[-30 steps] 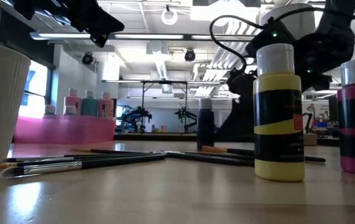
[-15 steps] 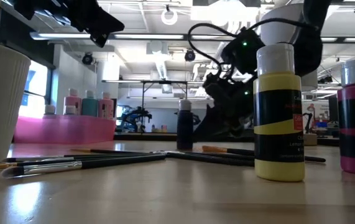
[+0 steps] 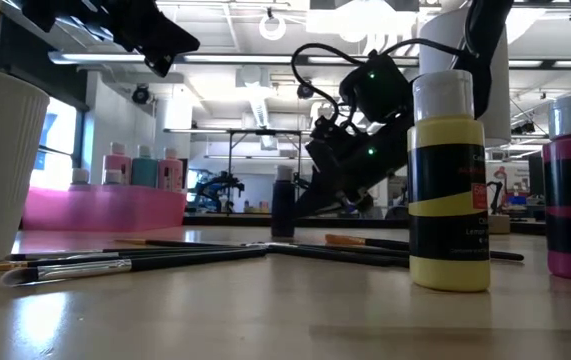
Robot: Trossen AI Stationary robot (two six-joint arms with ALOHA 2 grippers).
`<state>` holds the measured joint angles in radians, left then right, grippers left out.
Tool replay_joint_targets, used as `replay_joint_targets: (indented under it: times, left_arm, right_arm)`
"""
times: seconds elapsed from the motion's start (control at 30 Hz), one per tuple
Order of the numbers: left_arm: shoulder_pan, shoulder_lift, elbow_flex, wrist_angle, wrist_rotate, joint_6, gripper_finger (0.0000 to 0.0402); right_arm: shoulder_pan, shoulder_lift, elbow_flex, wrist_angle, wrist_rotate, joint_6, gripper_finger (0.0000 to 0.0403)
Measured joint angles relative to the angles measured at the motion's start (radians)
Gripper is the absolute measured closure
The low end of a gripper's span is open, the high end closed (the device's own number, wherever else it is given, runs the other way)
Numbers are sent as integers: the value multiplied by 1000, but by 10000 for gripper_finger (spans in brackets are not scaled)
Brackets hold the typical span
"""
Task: Pick & Place Paint Supplies
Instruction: Move the small blue paint bottle to the center of the table, then put the gold paintbrush into the light brown cup
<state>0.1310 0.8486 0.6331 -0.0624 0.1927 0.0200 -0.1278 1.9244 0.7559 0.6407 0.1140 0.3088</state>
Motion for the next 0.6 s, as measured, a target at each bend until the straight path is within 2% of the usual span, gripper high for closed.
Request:
replay_joint_targets:
  times: [0.2,0.33,0.6]
  left_arm:
    - [0,0,0,0,-1,-2,398]
    - [0,0,0,-9,-1,-2,398]
    - [0,0,0,-16,-4,-2,398]
  right_arm:
    - [10,-49,0,-72,-120,-1,400]
    - [32,-130,-2,-192,-110,-55,400]
    - [70,-316,-1,-244,-98,-157,400]
